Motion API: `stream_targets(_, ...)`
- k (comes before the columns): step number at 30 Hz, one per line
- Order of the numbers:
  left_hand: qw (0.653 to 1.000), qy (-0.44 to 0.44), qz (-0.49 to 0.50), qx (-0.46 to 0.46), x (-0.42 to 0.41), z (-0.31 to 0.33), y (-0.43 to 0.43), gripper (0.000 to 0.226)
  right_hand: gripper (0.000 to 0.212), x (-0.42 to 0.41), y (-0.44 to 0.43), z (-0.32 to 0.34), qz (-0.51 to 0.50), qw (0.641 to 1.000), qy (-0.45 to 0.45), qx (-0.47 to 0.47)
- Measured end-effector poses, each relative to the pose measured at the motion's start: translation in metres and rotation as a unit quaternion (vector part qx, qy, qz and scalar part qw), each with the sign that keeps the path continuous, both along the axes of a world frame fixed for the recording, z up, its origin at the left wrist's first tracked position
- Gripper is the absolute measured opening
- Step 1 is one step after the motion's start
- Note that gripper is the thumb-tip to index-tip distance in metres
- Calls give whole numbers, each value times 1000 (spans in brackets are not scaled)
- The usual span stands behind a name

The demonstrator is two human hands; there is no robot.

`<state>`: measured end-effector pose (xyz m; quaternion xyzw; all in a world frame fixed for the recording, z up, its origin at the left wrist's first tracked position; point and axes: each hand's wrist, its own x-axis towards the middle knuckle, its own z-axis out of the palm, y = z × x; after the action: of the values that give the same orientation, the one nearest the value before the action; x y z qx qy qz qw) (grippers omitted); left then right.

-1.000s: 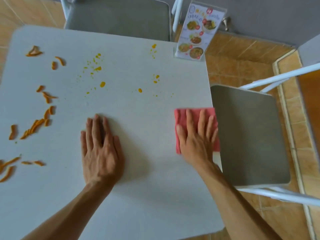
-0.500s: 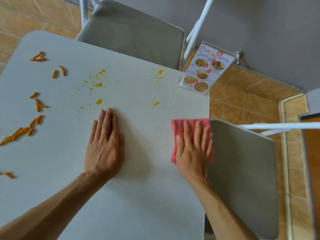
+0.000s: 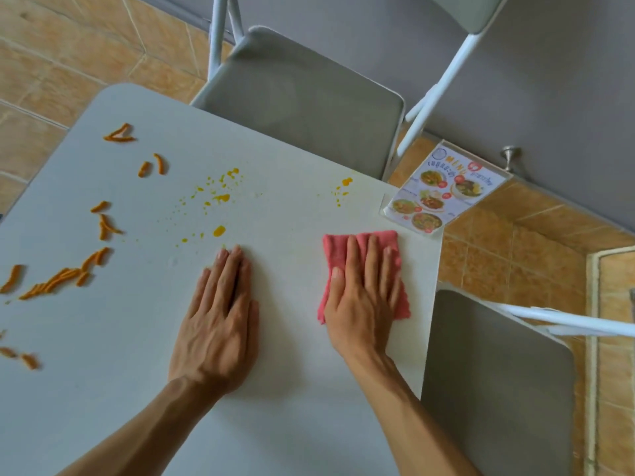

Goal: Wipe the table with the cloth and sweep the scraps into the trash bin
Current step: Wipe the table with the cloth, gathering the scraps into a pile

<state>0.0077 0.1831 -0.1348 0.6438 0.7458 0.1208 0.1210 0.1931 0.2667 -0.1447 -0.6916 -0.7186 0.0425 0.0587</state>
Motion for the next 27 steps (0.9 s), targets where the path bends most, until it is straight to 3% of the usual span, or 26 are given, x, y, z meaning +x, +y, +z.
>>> stream_targets(1,1000,1,1,-2,0,0,0,59,55,-10,6,-1,0,1000,0,6)
stream_targets(4,1000,3,3,-5,-1,-1,-2,59,57,-37,40,-4,184,983,13,2)
stream_targets(6,1000,1,0,-7,-1,-1,-2,59,59,-40,77,-4,217,976,23,-6)
stream_targets(10,1000,-7,6,-6,-1,0,-1,59,69,-65,130,-4,100,994,-9,-35)
stream_targets(13,1000,-14,7,-5,-1,0,-2,58,64,-79,147,-5,8,1000,19,-23)
stream_targets(17,1000,-18,7,-4,-3,-1,-3,59,65,-86,106,-9,-13,1000,21,8)
stream_targets(19,1000,-21,5,-7,-3,-1,-3,60,63,-77,73,-8,113,993,-3,27)
stream_targets(21,1000,-23,5,-10,-4,-2,-2,60,66,-57,69,-5,276,961,-33,-18)
stream_targets(23,999,-29,7,-11,-3,-2,0,59,70,-41,94,0,334,940,-55,-47)
stream_targets(25,1000,-28,10,-10,-3,-2,-1,58,72,-43,122,0,253,964,-64,-45)
stream_targets(27,1000,-22,9,-10,-3,-2,-2,58,72,-61,134,0,111,992,-40,-44)
